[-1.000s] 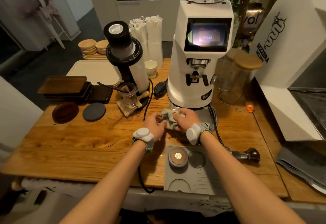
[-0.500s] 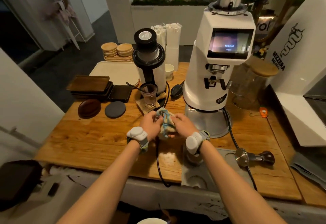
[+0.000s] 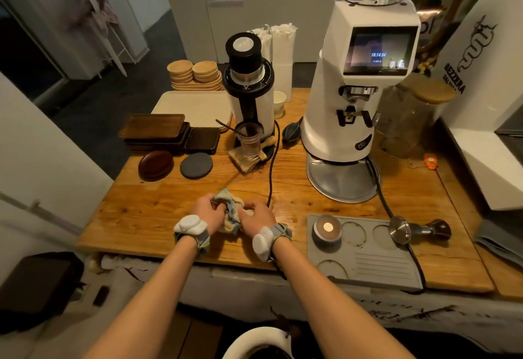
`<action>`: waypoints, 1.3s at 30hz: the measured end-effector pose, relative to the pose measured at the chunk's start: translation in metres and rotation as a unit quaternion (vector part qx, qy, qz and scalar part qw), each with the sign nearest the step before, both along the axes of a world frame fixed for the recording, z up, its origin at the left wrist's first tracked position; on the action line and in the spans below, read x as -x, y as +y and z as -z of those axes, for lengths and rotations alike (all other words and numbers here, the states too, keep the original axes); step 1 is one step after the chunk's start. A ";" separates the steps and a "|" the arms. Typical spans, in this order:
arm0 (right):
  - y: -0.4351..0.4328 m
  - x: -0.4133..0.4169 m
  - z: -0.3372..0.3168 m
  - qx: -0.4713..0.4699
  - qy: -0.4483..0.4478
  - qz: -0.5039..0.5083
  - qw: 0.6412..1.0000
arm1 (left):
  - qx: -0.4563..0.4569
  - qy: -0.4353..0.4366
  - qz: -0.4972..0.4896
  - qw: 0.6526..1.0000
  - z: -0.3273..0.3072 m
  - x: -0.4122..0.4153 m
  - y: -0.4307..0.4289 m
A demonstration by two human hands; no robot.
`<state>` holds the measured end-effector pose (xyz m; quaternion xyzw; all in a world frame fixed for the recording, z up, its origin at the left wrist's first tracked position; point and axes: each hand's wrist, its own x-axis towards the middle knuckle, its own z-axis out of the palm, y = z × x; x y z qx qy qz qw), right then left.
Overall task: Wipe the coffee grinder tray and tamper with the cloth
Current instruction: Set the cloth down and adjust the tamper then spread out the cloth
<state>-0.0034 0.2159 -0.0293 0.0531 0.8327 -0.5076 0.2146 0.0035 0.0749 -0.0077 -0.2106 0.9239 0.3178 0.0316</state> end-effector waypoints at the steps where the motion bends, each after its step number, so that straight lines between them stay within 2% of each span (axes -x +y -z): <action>1: 0.000 -0.001 0.001 -0.004 0.007 0.005 1.000 | 0.002 -0.001 -0.001 1.000 0.002 -0.001 0.000; 6: 0.008 -0.007 0.000 -0.053 0.061 0.008 0.997 | -0.005 -0.004 -0.017 1.000 0.001 -0.006 0.007; 10: 0.024 -0.006 -0.007 -0.073 0.083 0.006 0.994 | 0.024 0.035 -0.032 0.999 -0.009 -0.007 0.017; 14: 0.049 -0.005 -0.020 -0.019 0.065 0.046 0.997 | 0.026 0.082 -0.031 0.996 -0.019 -0.010 0.040; 18: 0.084 -0.006 -0.040 0.096 -0.013 0.110 0.989 | 0.010 0.107 -0.023 0.994 -0.029 -0.014 0.073; 23: 0.142 -0.019 -0.058 0.098 0.011 0.173 0.980 | -0.016 0.118 0.051 0.992 -0.024 -0.020 0.125; 29: 0.197 -0.041 -0.052 0.059 0.058 0.156 0.984 | -0.078 0.066 0.139 0.985 -0.004 -0.033 0.167; 31: 0.208 -0.048 -0.047 0.029 0.060 0.122 0.990 | -0.097 0.052 0.175 0.978 0.002 -0.037 0.174; 34: 0.219 -0.055 -0.042 -0.002 0.052 0.063 0.997 | -0.104 0.043 0.237 0.965 0.006 -0.039 0.180; 39: 0.221 -0.057 -0.031 -0.001 0.030 0.024 0.999 | -0.088 0.034 0.271 0.958 0.007 -0.040 0.181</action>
